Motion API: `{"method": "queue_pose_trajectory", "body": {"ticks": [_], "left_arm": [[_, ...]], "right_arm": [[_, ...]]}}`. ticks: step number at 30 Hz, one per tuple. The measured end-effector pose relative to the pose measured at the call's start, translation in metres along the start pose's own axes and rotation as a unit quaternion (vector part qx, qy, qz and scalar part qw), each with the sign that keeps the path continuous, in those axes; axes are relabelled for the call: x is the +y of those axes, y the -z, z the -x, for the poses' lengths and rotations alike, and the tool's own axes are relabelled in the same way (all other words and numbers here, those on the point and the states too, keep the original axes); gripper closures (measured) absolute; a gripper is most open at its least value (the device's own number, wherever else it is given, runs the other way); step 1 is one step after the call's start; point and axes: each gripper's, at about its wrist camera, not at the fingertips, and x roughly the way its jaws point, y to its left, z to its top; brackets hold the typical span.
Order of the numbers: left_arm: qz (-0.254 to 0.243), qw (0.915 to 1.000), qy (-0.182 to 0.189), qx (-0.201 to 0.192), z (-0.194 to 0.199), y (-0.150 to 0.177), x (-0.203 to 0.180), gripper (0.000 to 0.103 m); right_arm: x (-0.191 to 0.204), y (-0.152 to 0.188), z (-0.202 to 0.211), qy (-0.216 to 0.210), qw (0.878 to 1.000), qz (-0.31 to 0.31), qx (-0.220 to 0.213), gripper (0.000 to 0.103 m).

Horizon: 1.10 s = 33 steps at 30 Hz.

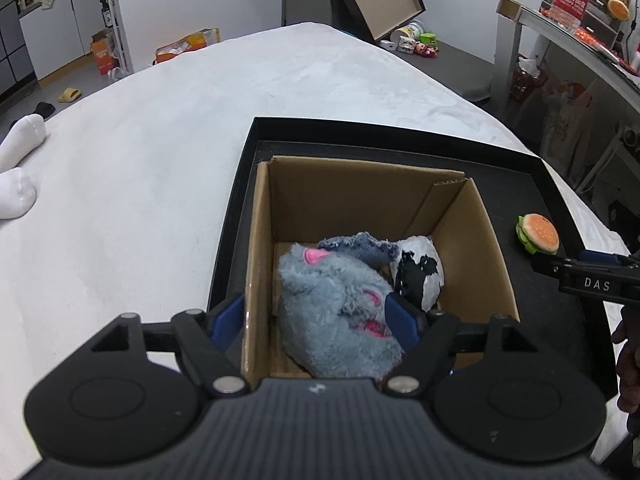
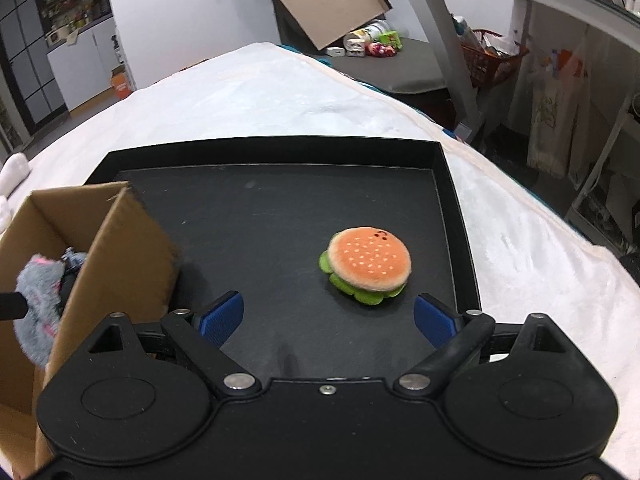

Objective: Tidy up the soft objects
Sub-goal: 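Grasp the orange burger plush with the right tool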

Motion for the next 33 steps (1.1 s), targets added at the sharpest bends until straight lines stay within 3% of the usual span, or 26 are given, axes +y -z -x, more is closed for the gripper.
{"method": "queue_pose_trajectory", "body": {"ticks": [15,16,18,20,33], "left_arm": [[-0.017,0.9993,-0.029,0.014,-0.012,-0.008,-0.011,0.026],[-0.016,0.9994,-0.027,0.014,-0.012,-0.008,-0.01,0.026],[-0.014,0.9995,-0.025,0.016,-0.012,-0.01,-0.01,0.026],[-0.016,0.9994,-0.025,0.017,-0.012,-0.01,-0.011,0.026],[-0.008,0.9998,-0.008,0.014,-0.009,-0.01,-0.004,0.026]], "right_arm": [[-0.012,-0.015,-0.047,0.015,1.0,0.0,0.026,0.028],[-0.012,-0.015,-0.05,0.017,0.999,-0.002,0.031,0.031],[-0.011,-0.014,-0.053,0.023,0.999,0.001,0.037,0.049],[-0.009,-0.012,-0.051,0.028,0.999,0.01,0.034,0.057],[-0.012,-0.01,-0.016,0.017,1.0,0.007,0.023,0.059]]}}
